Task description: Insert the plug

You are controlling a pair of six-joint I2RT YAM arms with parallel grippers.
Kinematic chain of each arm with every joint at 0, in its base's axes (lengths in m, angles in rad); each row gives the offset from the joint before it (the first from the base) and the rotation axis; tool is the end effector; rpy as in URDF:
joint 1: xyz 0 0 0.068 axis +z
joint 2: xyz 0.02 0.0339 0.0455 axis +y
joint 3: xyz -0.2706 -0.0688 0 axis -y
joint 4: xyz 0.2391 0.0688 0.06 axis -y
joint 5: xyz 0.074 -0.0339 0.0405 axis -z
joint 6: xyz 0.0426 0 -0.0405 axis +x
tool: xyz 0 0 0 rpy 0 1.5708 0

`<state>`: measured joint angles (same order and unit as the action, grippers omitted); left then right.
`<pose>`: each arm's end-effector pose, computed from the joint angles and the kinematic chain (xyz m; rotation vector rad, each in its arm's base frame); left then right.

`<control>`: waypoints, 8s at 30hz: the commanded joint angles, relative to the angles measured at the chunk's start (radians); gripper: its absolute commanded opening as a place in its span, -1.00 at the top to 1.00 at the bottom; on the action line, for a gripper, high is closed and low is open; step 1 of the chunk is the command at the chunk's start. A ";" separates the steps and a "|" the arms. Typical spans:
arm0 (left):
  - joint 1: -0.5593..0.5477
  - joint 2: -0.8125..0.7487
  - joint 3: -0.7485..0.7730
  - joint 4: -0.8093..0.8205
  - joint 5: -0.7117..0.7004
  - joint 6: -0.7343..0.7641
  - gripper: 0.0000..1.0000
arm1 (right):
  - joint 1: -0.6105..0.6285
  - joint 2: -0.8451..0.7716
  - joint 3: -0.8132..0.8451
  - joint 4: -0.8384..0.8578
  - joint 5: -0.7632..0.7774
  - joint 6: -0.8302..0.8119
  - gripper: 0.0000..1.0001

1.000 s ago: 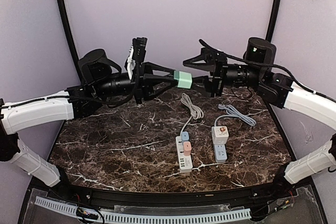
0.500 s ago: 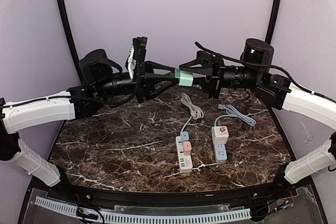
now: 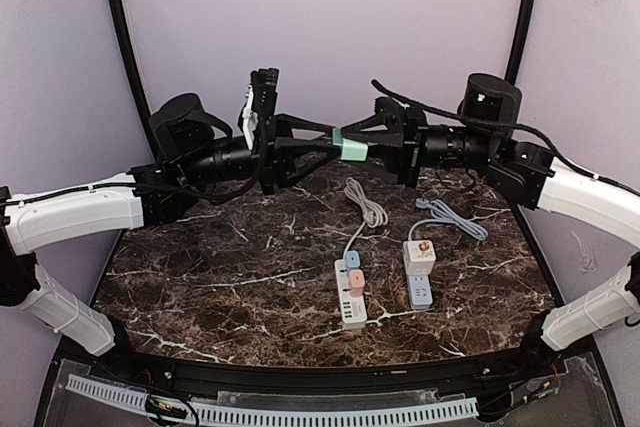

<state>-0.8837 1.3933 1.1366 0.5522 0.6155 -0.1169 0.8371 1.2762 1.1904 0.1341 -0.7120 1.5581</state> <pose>0.1857 -0.2651 0.4089 1.0214 1.0148 -1.2257 0.1741 0.2347 0.4169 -0.0249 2.1482 2.2272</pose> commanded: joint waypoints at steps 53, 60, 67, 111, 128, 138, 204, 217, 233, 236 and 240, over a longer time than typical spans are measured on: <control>0.005 -0.237 -0.101 -0.395 -0.335 0.111 -0.97 | -0.067 -0.018 0.046 -0.305 0.000 -0.256 1.00; 0.005 -0.178 0.095 -0.809 -0.571 0.022 -0.97 | -0.090 -0.005 0.115 -0.535 0.043 -0.393 1.00; 0.010 -0.105 0.287 -1.145 -0.831 -0.142 -0.97 | -0.092 -0.014 0.114 -0.602 0.073 -0.437 1.00; 0.190 0.010 0.223 -1.272 -0.269 -0.315 -0.97 | -0.092 -0.034 0.013 -1.203 0.488 -0.744 1.00; 0.190 -0.007 0.228 -1.325 -0.313 -0.236 -0.97 | -0.090 -0.100 -0.258 -1.038 0.505 -0.701 1.00; 0.189 -0.037 0.216 -1.343 -0.339 -0.209 -0.97 | -0.091 0.014 -0.297 -0.985 0.560 -0.822 1.00; 0.189 -0.043 0.224 -1.349 -0.356 -0.197 -0.97 | -0.144 0.112 -0.337 -0.997 0.611 -0.877 1.00; 0.189 -0.047 0.224 -1.348 -0.359 -0.196 -0.97 | -0.144 0.156 -0.254 -1.068 0.633 -0.851 1.00; 0.189 -0.048 0.224 -1.349 -0.365 -0.196 -0.98 | -0.115 0.220 -0.172 -1.099 0.640 -0.796 1.00; 0.189 -0.047 0.224 -1.349 -0.365 -0.195 -0.97 | -0.097 0.238 -0.162 -1.100 0.643 -0.784 1.00; 0.189 -0.048 0.224 -1.349 -0.368 -0.195 -0.97 | -0.070 0.257 -0.158 -1.099 0.648 -0.765 1.00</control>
<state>-0.6983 1.3724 1.3624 -0.7605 0.2600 -0.3244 0.7372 1.5108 1.0107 -0.9581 -0.0826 0.7605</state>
